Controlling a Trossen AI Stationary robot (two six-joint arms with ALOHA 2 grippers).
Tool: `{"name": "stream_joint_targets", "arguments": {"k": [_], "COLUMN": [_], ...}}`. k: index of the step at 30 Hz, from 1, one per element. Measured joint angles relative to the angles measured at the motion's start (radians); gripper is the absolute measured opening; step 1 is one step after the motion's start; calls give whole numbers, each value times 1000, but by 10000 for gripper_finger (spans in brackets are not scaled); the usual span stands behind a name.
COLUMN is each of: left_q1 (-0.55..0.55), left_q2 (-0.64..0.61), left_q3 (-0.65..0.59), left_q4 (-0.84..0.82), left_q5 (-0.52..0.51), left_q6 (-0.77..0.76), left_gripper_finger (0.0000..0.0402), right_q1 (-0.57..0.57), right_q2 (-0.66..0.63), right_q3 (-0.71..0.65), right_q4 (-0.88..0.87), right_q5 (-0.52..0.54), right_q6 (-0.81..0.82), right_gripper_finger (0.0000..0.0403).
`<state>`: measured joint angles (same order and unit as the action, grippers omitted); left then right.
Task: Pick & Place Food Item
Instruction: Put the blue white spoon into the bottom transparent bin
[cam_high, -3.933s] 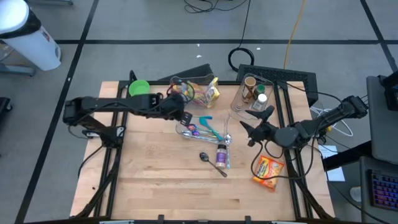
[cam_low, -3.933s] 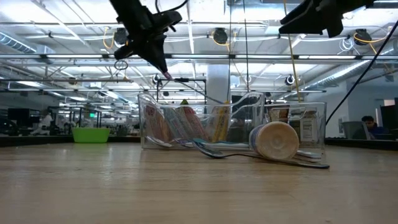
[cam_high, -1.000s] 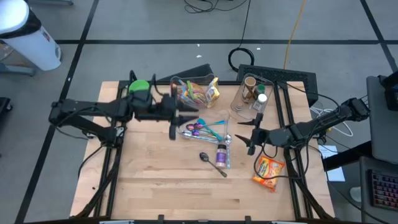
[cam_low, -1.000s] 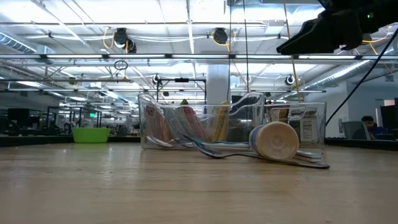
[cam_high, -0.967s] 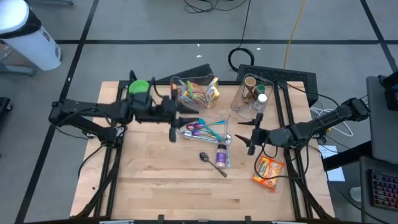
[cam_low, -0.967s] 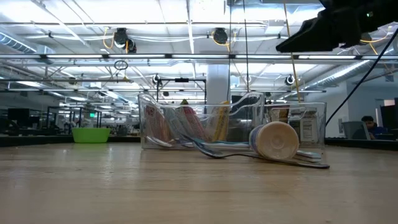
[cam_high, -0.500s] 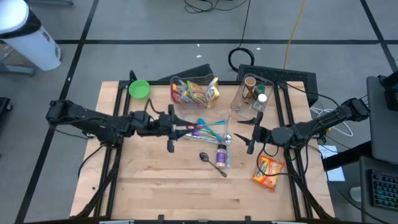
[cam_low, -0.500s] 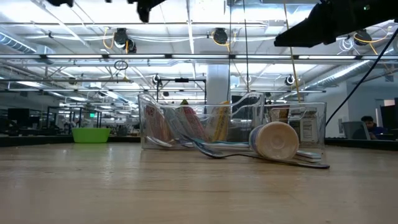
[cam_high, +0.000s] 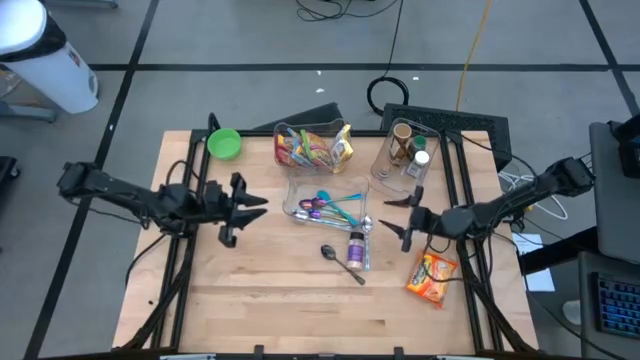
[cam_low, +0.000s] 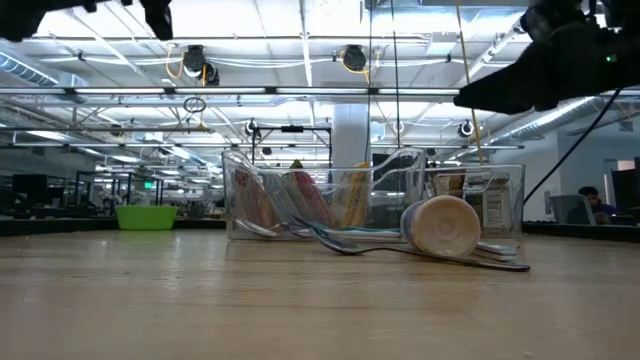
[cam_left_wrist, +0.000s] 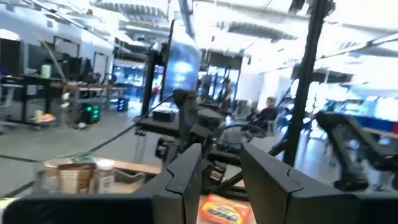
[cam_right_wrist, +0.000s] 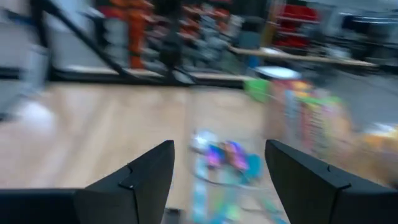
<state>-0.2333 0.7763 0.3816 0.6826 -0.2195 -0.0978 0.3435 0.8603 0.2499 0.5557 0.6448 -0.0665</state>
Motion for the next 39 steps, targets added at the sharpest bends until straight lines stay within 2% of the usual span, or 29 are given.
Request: {"name": "stream_joint_targets", "arguments": {"k": [3,7,14,17,22,24,28,31,39], "left_q1": [-22,-31,5,34,69,79,95,113,148], "left_q2": [34,173,424,482,534,541,546,546,546], "left_q3": [-62,-84,-32,26,125,154,206,232,244], "left_q4": [132,293,540,612,570,518,391,325,286], "left_q5": [0,0,-1,-1,2,7,9,8,8], "left_q6": [0,68,211,242,220,220,215,198,197], "left_gripper_finger": [116,116,115,115,115,116,116,126,197], "right_q1": [0,5,57,76,97,96,64,15,-177], "right_q2": [0,0,1,9,62,97,164,208,290], "right_q3": [-50,-57,-55,-22,82,131,214,226,226], "right_q4": [122,169,108,58,-105,-186,-384,-496,-530], "right_q5": [-110,-258,-225,-196,-60,-42,-53,-110,-189], "right_q6": [19,31,3,-13,-71,-61,81,183,398], "right_gripper_finger": [247,247,247,247,247,247,247,247,247]}}
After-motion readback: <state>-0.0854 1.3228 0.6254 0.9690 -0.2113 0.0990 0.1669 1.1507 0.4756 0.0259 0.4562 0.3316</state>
